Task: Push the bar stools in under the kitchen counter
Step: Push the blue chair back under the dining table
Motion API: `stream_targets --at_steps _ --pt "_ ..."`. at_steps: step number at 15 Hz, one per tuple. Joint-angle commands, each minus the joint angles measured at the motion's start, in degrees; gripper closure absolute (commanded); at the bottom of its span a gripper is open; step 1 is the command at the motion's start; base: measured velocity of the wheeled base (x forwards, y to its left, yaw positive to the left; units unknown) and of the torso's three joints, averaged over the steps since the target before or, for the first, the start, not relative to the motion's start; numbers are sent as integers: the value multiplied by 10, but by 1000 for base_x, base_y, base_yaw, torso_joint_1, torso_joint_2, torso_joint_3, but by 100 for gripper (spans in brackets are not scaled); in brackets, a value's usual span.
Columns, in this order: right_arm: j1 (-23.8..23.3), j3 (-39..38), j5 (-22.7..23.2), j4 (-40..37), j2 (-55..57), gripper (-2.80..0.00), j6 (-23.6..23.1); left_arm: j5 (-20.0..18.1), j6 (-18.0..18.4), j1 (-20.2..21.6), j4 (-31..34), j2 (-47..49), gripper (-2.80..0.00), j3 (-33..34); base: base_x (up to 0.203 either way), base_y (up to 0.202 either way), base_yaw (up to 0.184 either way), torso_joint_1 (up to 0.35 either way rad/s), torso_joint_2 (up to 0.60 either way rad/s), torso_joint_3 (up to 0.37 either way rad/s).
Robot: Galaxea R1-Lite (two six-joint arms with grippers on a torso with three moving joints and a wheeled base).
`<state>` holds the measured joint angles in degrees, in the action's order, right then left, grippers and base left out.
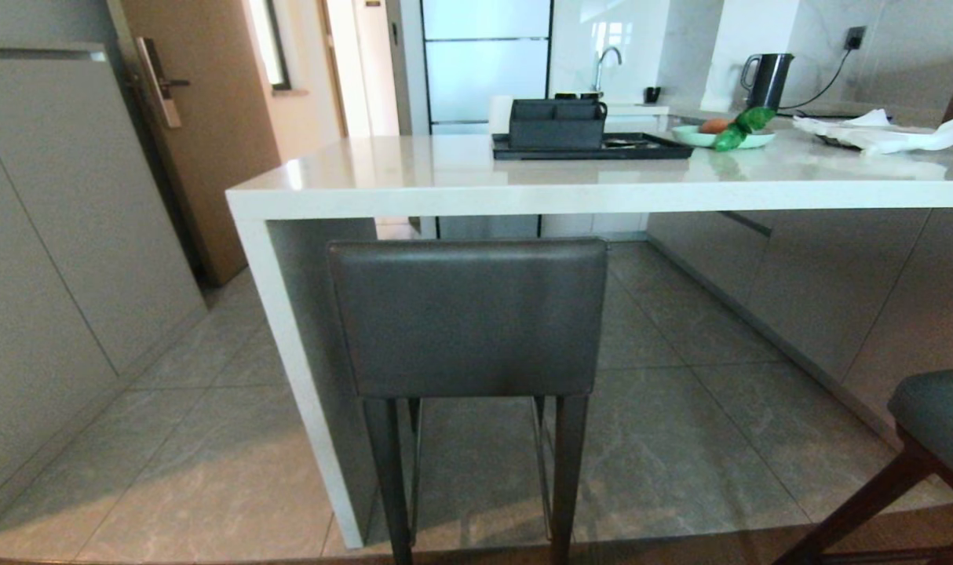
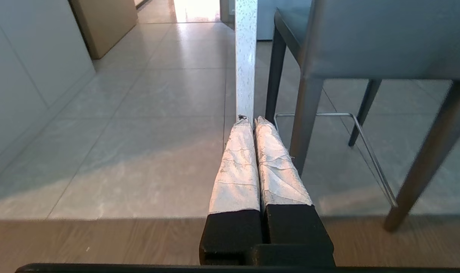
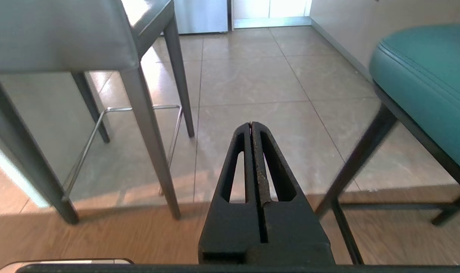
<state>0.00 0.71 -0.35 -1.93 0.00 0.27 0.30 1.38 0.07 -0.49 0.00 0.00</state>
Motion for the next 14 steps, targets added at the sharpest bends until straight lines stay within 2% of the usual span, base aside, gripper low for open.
stream_targets --at_steps 1,14 --pt "0 0 0 0 1 0 1 0 0 0 0 1 0 2 -196 0 -2 2 1 9" --pt "0 0 0 0 1 0 1 0 1 0 -1 1 0 2 -199 0 -1 3 3 2"
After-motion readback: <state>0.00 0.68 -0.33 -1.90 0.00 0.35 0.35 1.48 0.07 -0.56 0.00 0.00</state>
